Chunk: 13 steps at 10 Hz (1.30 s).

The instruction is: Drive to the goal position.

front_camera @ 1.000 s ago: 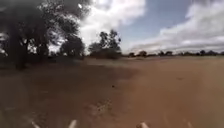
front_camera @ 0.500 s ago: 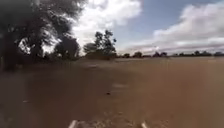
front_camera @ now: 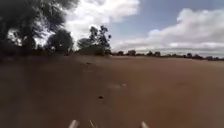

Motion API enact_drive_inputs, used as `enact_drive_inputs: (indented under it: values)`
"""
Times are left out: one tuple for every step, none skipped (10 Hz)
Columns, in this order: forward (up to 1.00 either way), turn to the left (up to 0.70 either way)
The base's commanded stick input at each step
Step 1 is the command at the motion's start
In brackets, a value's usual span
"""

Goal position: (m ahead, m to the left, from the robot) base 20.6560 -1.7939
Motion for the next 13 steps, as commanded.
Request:
enact_drive_inputs:
  values:
    - [0.7, -0.13]
    - [0.7, -0.27]
    - [0.7, -0.27]
    - [0.7, -0.19]
    - [0.7, -0.01]
    - [0.7, -0.27]
    - [0.7, -0.27]
    - [0.7, -0.27]
    - [0.7, -0.21]
    - [0.7, 0.0]
    - [0.7, 0.0]
    - [0.7, 0.0]
    - [0.7, 0.0]
